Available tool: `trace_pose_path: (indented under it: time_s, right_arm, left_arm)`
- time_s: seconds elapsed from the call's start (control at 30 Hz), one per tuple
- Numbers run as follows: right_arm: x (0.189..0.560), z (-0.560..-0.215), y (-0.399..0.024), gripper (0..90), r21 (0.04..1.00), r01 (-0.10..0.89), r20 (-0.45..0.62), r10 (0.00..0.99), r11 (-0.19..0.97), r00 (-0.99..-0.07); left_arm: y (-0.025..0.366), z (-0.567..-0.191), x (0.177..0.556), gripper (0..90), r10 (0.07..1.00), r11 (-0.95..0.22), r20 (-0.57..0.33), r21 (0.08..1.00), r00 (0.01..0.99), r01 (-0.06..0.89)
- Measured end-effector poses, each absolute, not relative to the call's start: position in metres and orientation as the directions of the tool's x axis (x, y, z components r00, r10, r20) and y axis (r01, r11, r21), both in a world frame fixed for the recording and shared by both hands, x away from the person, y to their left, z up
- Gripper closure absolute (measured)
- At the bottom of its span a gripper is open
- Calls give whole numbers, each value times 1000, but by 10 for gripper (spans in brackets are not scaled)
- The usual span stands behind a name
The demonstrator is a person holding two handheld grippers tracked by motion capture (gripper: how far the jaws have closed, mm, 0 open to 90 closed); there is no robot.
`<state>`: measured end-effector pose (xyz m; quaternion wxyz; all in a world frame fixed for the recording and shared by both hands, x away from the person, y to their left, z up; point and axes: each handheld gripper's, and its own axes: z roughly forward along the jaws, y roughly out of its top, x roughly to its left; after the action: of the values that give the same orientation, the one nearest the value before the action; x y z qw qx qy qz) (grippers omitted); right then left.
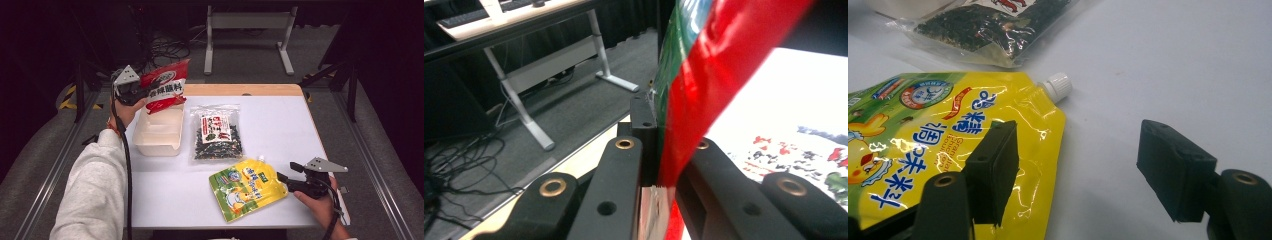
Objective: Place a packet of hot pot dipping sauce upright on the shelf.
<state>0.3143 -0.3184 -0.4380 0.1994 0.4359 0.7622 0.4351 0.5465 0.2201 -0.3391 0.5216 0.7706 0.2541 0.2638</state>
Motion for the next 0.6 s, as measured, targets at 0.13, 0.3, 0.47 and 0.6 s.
trace_pose_path:
  time_s: [0.13, 0.3, 0.47, 0.6]
  right_arm:
    - [312, -437, -319, 332, 843, 485, 78, 840, 232, -538]
    - [313, -439, -316, 330, 836, 495, 83, 838, 236, -540]
    - [314, -441, -312, 330, 827, 501, 81, 827, 256, -556]
    - [314, -442, -311, 326, 824, 504, 88, 819, 261, -567]
  left_arm:
    - [213, -345, 555, 899, 664, -314, 136, 943, 735, 109]
    - [212, -352, 559, 871, 671, -287, 104, 949, 734, 128]
    - [218, -363, 560, 815, 690, -286, 64, 939, 721, 190]
    - [223, -373, 558, 725, 700, -306, 67, 928, 711, 214]
